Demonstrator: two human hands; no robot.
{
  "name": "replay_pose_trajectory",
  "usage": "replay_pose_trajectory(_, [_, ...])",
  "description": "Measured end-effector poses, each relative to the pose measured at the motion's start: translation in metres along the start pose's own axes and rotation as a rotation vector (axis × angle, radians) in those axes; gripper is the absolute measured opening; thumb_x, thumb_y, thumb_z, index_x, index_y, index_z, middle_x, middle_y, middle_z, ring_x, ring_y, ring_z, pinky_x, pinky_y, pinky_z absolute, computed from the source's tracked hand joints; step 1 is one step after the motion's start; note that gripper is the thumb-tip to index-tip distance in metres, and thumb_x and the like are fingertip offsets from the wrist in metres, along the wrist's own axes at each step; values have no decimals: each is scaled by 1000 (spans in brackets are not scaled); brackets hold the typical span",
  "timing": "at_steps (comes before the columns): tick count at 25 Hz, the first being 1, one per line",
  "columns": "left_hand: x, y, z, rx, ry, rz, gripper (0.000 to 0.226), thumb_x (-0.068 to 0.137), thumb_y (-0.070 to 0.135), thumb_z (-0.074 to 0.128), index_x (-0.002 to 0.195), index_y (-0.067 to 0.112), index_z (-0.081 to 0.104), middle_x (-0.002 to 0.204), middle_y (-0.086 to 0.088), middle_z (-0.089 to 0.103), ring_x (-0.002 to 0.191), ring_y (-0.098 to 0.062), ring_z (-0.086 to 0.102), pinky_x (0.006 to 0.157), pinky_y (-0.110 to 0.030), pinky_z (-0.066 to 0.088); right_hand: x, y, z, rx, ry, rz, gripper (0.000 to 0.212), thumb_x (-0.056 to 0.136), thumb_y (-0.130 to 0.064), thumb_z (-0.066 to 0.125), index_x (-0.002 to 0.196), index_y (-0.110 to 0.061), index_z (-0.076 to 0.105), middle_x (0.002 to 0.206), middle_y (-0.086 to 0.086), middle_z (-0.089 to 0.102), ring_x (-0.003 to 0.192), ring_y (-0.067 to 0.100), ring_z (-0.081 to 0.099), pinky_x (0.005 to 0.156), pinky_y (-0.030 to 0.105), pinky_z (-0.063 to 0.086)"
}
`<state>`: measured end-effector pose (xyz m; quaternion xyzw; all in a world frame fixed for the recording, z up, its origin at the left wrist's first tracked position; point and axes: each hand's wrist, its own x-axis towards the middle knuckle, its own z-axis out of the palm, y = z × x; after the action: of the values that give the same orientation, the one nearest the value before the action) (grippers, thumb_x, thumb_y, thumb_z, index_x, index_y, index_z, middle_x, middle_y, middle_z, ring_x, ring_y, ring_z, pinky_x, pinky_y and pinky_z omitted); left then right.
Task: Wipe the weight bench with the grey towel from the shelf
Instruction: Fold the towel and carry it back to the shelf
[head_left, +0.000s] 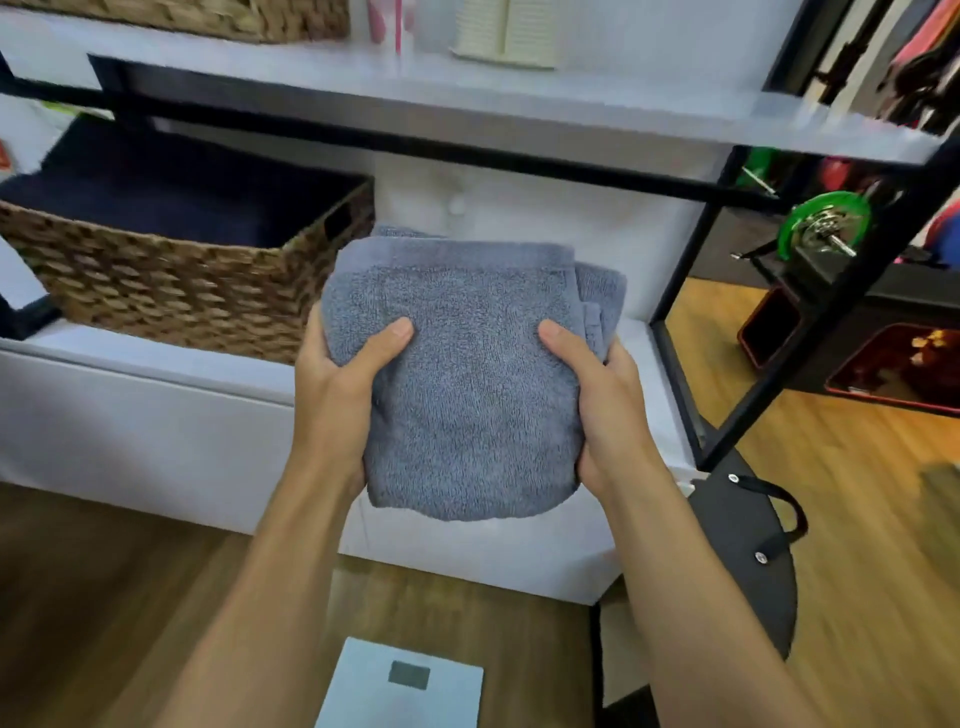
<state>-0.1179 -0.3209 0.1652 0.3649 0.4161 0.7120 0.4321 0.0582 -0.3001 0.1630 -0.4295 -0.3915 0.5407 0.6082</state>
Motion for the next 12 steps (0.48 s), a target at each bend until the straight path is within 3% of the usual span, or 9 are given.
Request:
replay_pose_trajectory(6, [46, -170, 16, -26, -145, -5, 34, 80, 6, 70, 109, 16, 56, 99, 0, 71, 84, -11, 71, 71, -30, 56, 77, 116, -89, -56, 90, -117, 36, 82, -17, 75, 117, -12, 65, 109, 8, 75, 96, 24, 73, 81, 39, 60])
replay_pose_trajectory(12, [122, -243, 79, -19, -314, -259, 55, 76, 7, 72, 125, 11, 47, 114, -13, 68, 90, -27, 71, 67, -40, 59, 166, 111, -145, -215, 196, -24, 35, 77, -21, 81, 107, -11, 67, 98, 7, 77, 90, 25, 74, 73, 37, 60])
